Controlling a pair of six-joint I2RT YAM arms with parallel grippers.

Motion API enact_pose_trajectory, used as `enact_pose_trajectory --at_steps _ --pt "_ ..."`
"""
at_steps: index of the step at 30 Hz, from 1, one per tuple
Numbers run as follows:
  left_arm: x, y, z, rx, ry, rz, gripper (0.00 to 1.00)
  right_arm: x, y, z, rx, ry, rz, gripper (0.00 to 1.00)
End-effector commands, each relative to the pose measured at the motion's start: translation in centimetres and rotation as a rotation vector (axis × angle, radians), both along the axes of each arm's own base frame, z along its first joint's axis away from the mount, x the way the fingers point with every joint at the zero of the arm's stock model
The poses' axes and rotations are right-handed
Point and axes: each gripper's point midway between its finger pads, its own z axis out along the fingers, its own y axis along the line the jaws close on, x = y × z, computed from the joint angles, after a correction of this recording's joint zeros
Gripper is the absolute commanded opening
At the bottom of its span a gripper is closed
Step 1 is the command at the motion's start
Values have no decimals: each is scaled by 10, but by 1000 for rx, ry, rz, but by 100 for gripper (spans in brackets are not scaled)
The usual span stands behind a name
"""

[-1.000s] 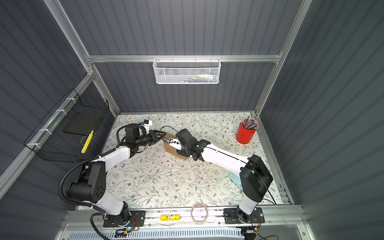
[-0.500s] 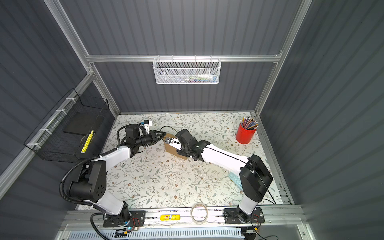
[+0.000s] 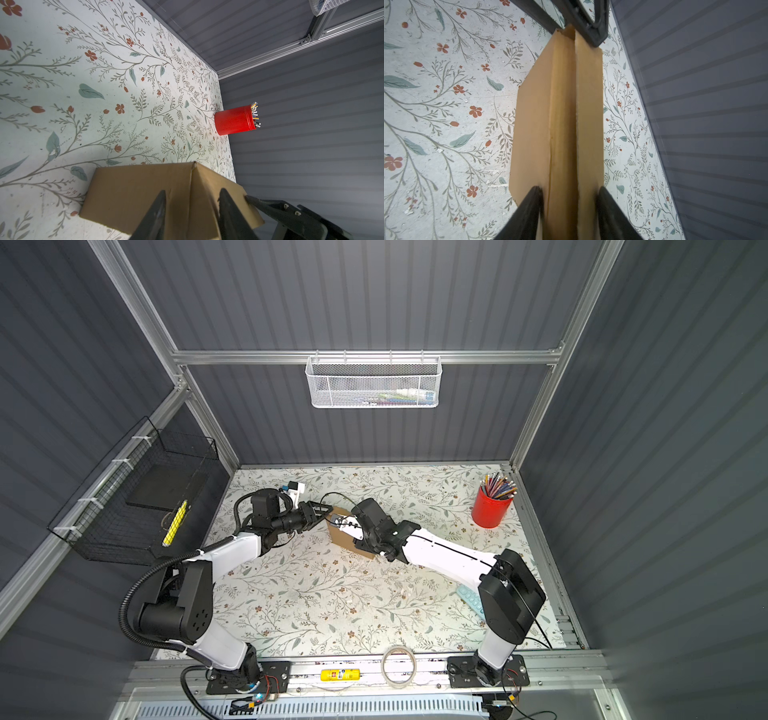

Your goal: Fold the paper box

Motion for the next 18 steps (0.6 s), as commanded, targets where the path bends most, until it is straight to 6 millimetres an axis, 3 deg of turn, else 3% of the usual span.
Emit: enact_pose_trajectory --at_steps 1,9,18 --pt "-12 0 -27 22 81 -22 41 -4 -4 -12 -20 25 -13 46" --pt "-17 2 -32 46 90 -30 40 -5 -4 -14 -2 29 -19 46" --pt "-21 3 -48 54 115 -31 29 -3 -2 -17 2 30 -21 46"
